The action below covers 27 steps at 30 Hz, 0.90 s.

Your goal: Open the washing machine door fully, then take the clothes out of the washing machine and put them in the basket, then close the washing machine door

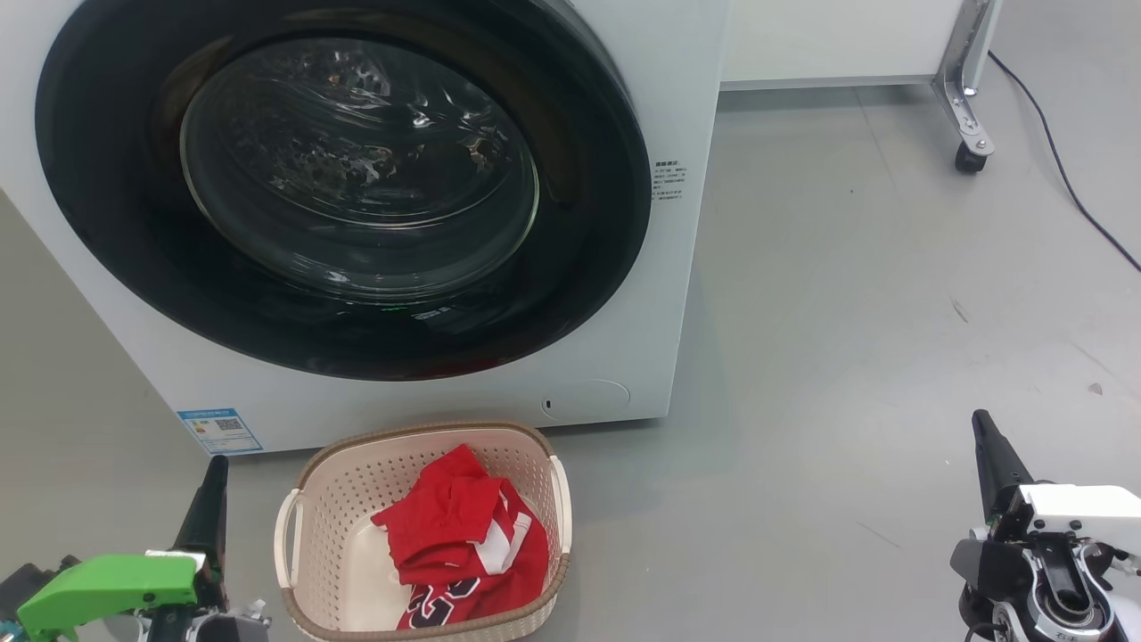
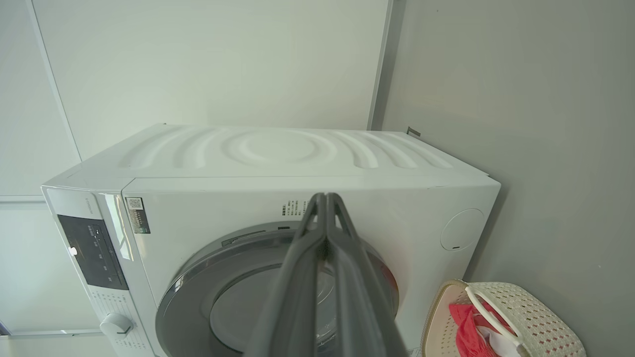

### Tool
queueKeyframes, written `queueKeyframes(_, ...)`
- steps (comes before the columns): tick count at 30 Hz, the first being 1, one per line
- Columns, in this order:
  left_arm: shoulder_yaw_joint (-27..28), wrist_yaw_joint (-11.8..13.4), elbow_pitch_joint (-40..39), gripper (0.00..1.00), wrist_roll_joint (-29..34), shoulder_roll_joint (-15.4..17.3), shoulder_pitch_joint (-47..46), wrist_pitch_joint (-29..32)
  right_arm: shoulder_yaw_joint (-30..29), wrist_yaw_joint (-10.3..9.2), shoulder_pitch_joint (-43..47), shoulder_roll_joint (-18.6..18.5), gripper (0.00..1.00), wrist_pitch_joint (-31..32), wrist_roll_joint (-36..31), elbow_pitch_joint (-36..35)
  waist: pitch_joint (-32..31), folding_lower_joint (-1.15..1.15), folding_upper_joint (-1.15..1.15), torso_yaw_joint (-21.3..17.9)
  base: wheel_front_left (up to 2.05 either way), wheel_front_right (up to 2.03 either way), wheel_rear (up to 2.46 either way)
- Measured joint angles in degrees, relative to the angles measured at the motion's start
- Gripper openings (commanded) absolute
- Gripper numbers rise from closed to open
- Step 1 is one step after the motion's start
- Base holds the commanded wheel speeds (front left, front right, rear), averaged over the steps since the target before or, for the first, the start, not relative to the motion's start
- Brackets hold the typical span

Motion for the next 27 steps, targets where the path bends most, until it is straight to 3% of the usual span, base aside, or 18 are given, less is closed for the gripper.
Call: queueKeyframes(27, 0.03, 0.00, -0.01, 0.00, 0.00, 0.00, 0.00, 0.00, -0.15, 0.14, -0.04, 0.03, 0.00, 0.16, 0.00, 0.30, -0.01, 0.00, 0.00, -0.01, 0.00, 0.00, 0.00)
